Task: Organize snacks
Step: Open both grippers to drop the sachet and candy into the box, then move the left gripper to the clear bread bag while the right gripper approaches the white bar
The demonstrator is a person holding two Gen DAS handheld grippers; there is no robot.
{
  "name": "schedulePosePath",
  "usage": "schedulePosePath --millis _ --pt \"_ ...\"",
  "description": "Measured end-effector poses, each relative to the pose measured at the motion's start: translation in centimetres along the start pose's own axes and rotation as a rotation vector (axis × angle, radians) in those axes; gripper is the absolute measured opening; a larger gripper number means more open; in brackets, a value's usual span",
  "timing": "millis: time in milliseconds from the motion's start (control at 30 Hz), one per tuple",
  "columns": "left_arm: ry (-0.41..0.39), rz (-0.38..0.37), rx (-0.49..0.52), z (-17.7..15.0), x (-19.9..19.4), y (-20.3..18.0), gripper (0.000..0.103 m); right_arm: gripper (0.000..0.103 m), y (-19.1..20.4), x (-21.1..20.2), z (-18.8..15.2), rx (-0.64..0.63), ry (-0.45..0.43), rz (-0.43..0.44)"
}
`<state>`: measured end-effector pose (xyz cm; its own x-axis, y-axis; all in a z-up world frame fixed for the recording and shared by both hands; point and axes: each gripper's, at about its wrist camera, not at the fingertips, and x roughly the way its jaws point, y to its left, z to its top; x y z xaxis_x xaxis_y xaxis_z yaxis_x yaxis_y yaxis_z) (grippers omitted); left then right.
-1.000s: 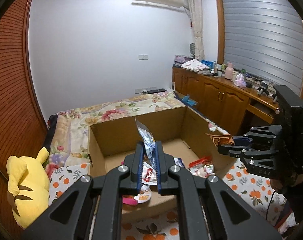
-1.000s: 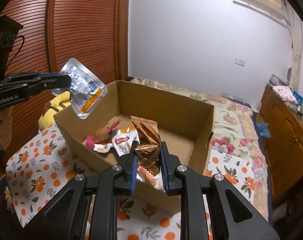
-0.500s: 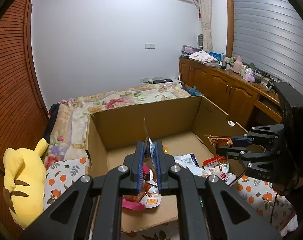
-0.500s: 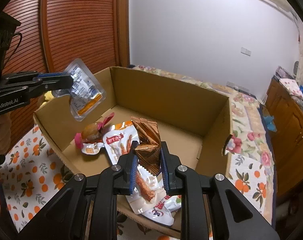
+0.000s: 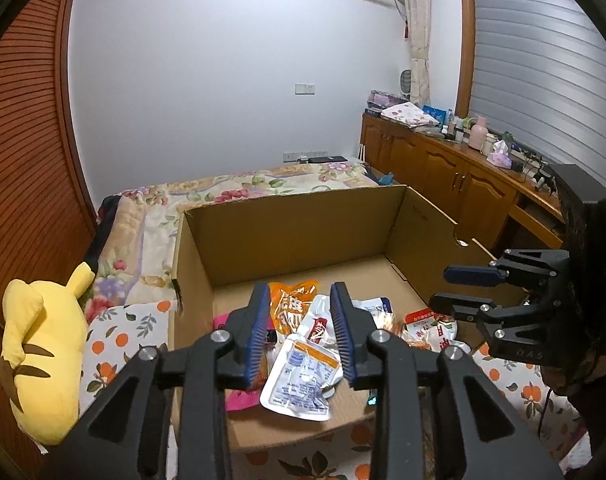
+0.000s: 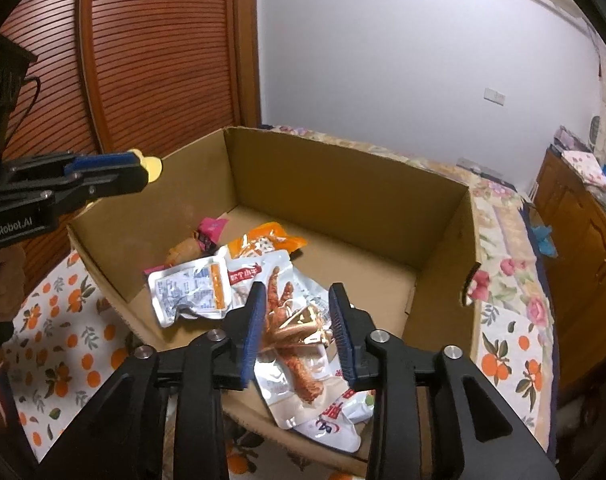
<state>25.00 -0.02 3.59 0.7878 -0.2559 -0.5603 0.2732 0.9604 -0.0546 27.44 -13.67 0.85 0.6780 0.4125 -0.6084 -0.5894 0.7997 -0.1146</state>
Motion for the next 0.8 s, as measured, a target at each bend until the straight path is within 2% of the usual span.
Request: schedulePosePath --millis 200,567,667,700,800 --pt "-0.02 0.017 0.014 -0.7 -1.9 -0.7 0.04 0.042 0.8 -2.2 -0.4 0.0 -0.018 -0.031" --pt "-0.048 0.0 0.035 -3.3 -6.1 -3.2 0.044 0.044 3.2 -7.7 -3.9 -0.01 -0.039 -0.049" --pt "-0.046 -0.011 0.032 -4.2 -6.8 -3.9 0.049 0.044 4.1 -8.6 -5.3 -0.011 -0.033 -0.04" --pt "-0.039 -0.012 0.032 -4.6 -6.9 -4.1 0.055 0.044 4.3 -8.8 -5.7 -0.011 -0.031 -0.037" --pt "-0.027 -0.005 0.032 -5.6 -6.9 -4.6 0.061 0.045 5.0 -9.2 -7.2 -0.011 -0.017 -0.029"
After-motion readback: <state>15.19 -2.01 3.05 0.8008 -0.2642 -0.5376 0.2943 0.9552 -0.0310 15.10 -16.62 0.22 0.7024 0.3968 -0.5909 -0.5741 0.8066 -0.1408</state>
